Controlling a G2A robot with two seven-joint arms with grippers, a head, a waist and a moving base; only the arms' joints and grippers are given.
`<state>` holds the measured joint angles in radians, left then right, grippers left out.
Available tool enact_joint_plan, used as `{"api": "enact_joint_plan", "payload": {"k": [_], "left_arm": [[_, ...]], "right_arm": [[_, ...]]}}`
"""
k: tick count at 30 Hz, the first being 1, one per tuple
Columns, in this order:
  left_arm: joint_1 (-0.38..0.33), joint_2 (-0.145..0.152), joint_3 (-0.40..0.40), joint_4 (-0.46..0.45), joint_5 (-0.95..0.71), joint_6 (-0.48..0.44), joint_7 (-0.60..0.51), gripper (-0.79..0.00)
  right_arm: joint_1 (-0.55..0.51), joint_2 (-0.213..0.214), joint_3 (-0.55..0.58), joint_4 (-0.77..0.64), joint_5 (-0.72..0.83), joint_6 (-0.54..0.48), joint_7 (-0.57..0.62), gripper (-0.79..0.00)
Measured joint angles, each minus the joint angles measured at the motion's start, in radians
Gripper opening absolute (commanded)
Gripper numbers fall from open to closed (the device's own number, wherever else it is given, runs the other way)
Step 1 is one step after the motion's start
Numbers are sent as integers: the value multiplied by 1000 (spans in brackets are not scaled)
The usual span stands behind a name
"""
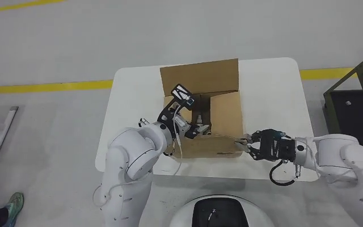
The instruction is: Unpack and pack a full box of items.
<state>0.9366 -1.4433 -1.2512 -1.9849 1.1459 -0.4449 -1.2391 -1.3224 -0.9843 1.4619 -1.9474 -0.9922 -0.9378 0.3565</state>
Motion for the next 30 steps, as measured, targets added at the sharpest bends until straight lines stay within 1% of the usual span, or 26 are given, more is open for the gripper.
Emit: {"api": "enact_joint_plan", "payload": {"k": [1,2,3,7,8,12,13,14,15,18,20,23,26,28,30], "left_arm": [[0,1,4,2,-4,-1,-11,0],[-1,3,7,3,-9,-4,-20,0],[-1,5,11,3,-15,-6,-28,0],[-2,12,17,-4,-32,-16,-49,0],[-1,13,18,-6,-36,-18,-54,0],[5,21,19,-31,-63,-21,-80,0],[7,23,19,-36,-69,-22,-85,0],[11,26,19,-43,-76,-24,-93,0],[13,28,19,-47,-83,-25,-98,0],[24,34,20,-59,-104,-28,-109,0],[31,40,24,-66,-112,-26,-111,0],[43,53,35,-77,-128,-27,-110,0],[57,69,41,-92,-149,-23,-113,0],[66,82,41,-101,-158,-18,-118,0],[74,93,26,-111,-168,-12,-124,0]], "right_arm": [[-4,0,2,0,-8,0,-17,-573],[-7,0,5,-1,-14,1,-33,-508],[-11,0,9,-1,-22,1,-54,-480],[-26,1,26,5,-24,5,-112,-440],[-31,1,31,9,-16,8,-123,-453],[-53,3,74,28,56,41,-173,-588],[-58,4,87,32,80,47,-185,-603],[-66,4,105,37,113,54,-198,-665],[-72,5,118,43,142,60,-209,-785],[-81,5,149,70,257,85,-232,-785],[-77,6,152,77,315,97,-218,-785],[-60,8,130,85,388,111,-161,-785],[-36,10,69,92,468,110,-72,-785],[-19,11,15,98,510,96,10,-785],[-6,12,-34,107,536,81,77,-785]]}}
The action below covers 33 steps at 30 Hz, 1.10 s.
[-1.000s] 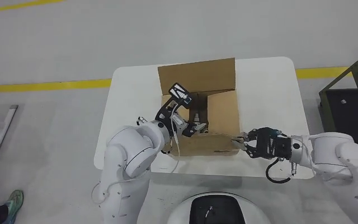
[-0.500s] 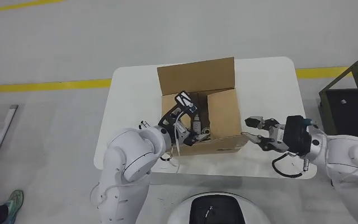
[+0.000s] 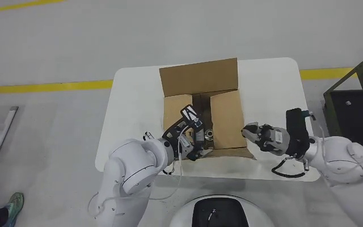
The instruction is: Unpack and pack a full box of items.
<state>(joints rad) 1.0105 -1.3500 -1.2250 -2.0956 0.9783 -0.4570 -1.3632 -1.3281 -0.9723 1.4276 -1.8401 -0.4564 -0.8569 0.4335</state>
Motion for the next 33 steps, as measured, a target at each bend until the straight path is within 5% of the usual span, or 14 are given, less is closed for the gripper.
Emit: {"api": "enact_joint_plan", "payload": {"k": [8,16,26,33], "left_arm": [[0,24,-75,-9,-35,3,0,0],[-34,38,-88,30,-21,14,35,0],[-66,42,-50,66,-18,53,89,0],[-66,42,-50,65,-18,53,88,0]], "right_arm": [[27,1,-106,49,9,-35,117,-785],[38,-3,-144,66,-127,-35,97,-785],[29,-8,-142,67,-264,-34,-42,-785],[-37,-5,43,53,-236,82,-303,-785]]}}
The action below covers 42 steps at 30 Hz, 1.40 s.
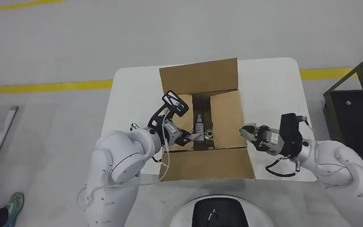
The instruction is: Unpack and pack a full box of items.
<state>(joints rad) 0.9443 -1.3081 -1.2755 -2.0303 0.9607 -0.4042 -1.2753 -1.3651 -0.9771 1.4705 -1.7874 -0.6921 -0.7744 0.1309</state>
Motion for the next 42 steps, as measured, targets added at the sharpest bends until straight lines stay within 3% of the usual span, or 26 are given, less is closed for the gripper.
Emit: {"api": "enact_joint_plan", "payload": {"k": [3,7,18,27,42], "left_arm": [[0,0,0,0,0,0,0,0],[14,2,7,6,10,6,29,0],[-58,2,125,59,35,40,4,0],[-119,-1,203,143,112,72,-8,0],[-144,3,266,209,316,102,1,0]], "right_arm": [[-41,1,74,33,-17,78,-58,-785],[-64,-1,91,79,-38,120,-77,-785],[-69,-23,-29,126,-185,198,-154,-785],[-86,-33,-96,113,-224,158,-156,-785],[-115,-39,-127,84,-259,115,-167,-785]]}}
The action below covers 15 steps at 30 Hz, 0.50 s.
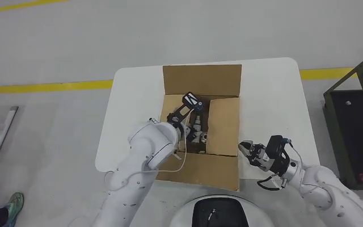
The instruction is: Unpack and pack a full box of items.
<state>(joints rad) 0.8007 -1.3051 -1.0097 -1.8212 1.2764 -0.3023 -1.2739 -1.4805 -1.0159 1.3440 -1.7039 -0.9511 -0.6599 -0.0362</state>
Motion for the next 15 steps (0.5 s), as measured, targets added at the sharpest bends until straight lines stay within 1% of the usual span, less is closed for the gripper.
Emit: {"api": "enact_joint_plan", "payload": {"k": [3,9,10,11,12,13,14,15], "left_arm": [[4,0,13,16,44,3,7,0],[4,-1,54,38,128,-20,2,0],[4,-1,58,41,138,-19,2,-55],[4,-2,61,43,146,-18,2,-148],[3,-2,65,46,159,-20,1,-256],[2,-2,70,48,176,-24,0,-400],[2,-2,74,50,196,-29,0,-449],[4,-2,77,52,212,-30,6,-563]], "right_arm": [[-6,1,14,-2,5,0,-6,-785],[-13,0,26,-2,14,-3,-7,-785],[-14,0,26,-2,15,-3,-7,-785],[-14,0,27,-2,15,-3,-6,-785],[-15,-1,27,-2,16,-3,-5,-785],[-15,-1,27,-2,16,-4,-5,-785],[-15,-1,27,-2,16,-4,-5,-785],[-14,-1,28,-2,13,-5,-4,-785]]}}
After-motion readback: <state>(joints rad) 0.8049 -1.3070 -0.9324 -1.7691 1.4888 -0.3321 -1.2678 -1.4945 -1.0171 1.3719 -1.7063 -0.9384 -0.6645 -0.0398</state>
